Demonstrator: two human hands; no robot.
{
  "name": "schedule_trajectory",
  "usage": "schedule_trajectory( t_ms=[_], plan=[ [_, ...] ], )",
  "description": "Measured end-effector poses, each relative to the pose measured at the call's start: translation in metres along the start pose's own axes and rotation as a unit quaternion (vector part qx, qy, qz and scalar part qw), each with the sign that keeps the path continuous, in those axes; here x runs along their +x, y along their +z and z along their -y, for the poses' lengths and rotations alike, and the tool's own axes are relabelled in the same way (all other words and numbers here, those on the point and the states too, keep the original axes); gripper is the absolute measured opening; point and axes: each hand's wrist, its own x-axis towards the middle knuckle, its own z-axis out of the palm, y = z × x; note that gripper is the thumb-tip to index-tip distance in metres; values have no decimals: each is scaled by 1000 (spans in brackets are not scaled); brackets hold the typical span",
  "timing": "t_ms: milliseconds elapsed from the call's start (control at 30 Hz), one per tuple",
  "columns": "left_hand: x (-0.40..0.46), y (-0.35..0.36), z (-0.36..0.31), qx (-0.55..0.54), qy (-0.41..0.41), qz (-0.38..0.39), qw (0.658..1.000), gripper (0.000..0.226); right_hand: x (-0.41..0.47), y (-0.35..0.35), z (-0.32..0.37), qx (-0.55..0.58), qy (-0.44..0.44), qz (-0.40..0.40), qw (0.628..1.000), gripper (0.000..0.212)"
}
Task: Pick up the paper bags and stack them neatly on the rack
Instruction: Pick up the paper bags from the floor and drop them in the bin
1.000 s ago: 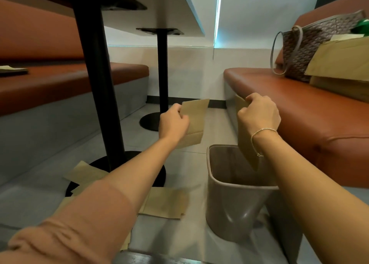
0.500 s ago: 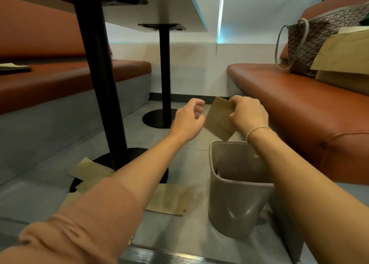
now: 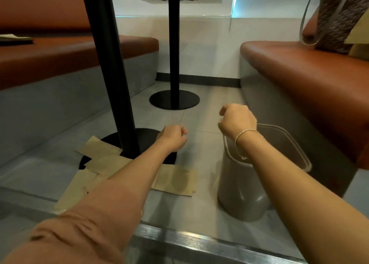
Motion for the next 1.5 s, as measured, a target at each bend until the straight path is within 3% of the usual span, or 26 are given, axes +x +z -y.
schedule_trajectory(
  t_ms=[200,400,567,700,967,1233,1367,1500],
  plan=[
    [-1,30,58,153,-23,103,983,33,-6,69,24,39,-29,95,994,31],
    [1,75,112,229,-52,169,957,38,-11,165,9,37,30,227,973,29],
    [5,108,149,231,-88,205,947,51,-24,226,-10,40,95,318,942,33],
    [8,124,168,196,-132,196,952,49,-30,262,-16,72,163,360,916,35],
    [20,133,178,225,-110,148,957,47,-31,292,-9,187,318,290,883,54],
    [24,133,178,232,-116,147,955,39,-25,291,0,289,369,216,857,54],
    [23,121,181,212,-120,154,957,34,-23,287,4,315,347,199,860,51],
    [14,105,184,94,-123,90,984,26,-18,267,4,292,258,189,901,22]
  ],
)
